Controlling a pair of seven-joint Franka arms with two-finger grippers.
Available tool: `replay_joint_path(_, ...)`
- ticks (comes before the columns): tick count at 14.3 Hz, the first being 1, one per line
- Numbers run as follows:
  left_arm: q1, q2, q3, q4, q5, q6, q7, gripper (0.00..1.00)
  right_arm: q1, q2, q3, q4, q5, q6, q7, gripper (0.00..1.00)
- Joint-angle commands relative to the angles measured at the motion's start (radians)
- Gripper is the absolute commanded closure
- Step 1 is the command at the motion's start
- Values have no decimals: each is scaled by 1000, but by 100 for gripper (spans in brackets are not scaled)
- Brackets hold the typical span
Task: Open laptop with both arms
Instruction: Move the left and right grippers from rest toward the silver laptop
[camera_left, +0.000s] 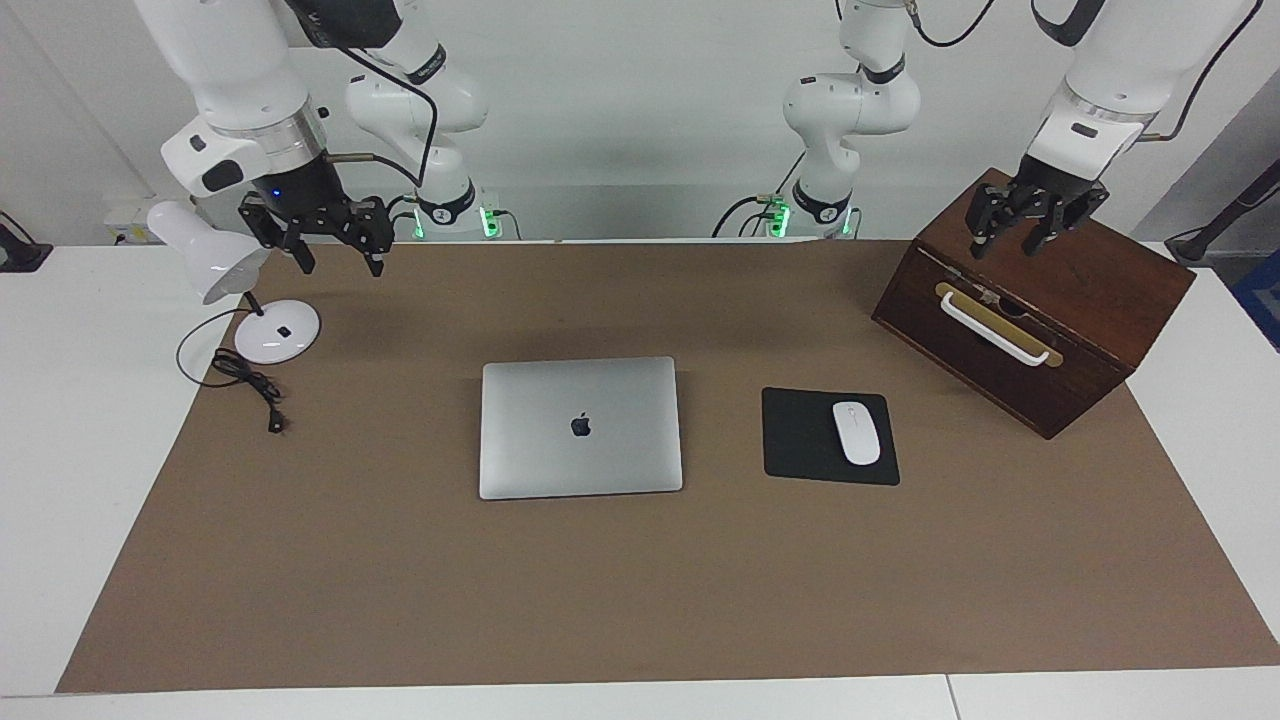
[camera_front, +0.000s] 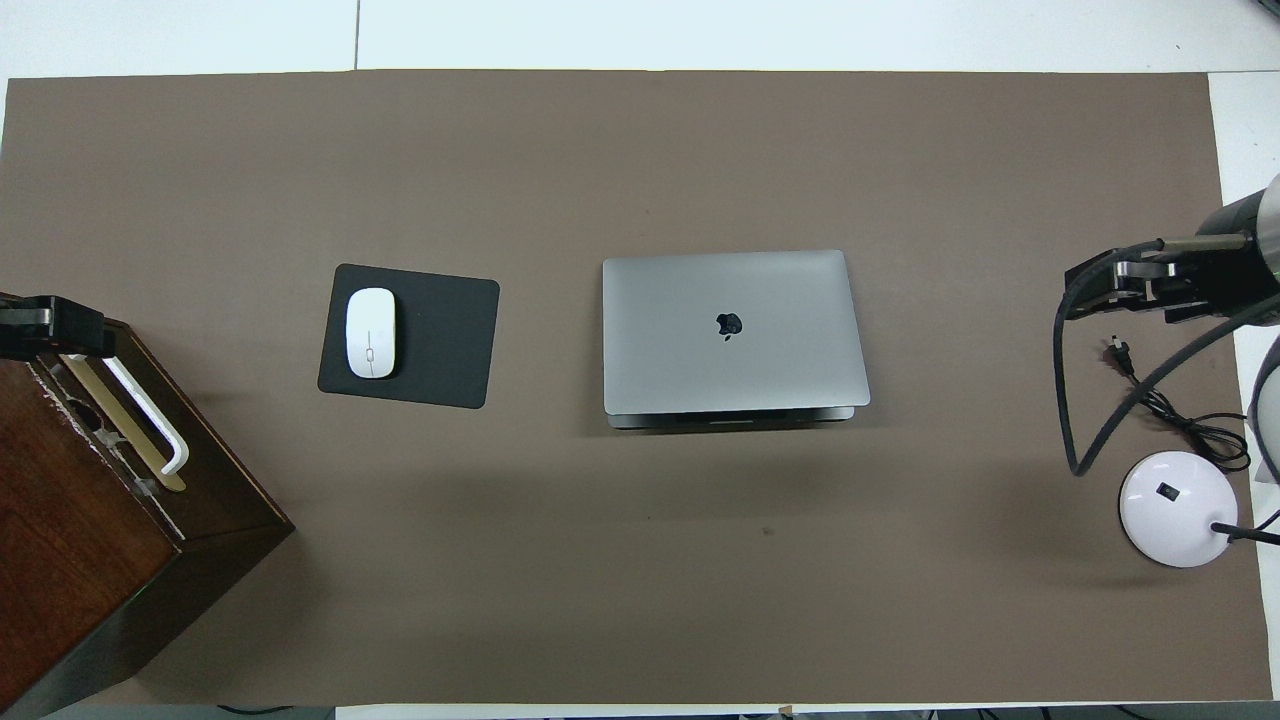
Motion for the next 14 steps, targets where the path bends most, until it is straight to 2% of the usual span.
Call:
replay_joint_path(1,-12,-6,1,4,5,21,1,100,-12,-13,44,-25,19,18,-31,16)
replay_joint_path(3,-12,-4,1,2,5,45,-11,100,-9,-18,93,-59,15,45,-54,15)
replay_joint_path(5,-12,-4,1,-1,-9,66,-6,100,-4,-22,104,-85,11,64,-85,9)
replay_joint_path(9,-14,4,1,-1,-72,168,-5,100,9,-56,104,-145,-2,79,-290,9)
replay_joint_path(11,-15,7,0,-3,-90,233,-3,100,9,-61,104,-153,4,78,-314,26)
replay_joint_path(14,-32,-12,0,-77,-118,310,-2,100,2,-57,90,-157,28,73,-287,27)
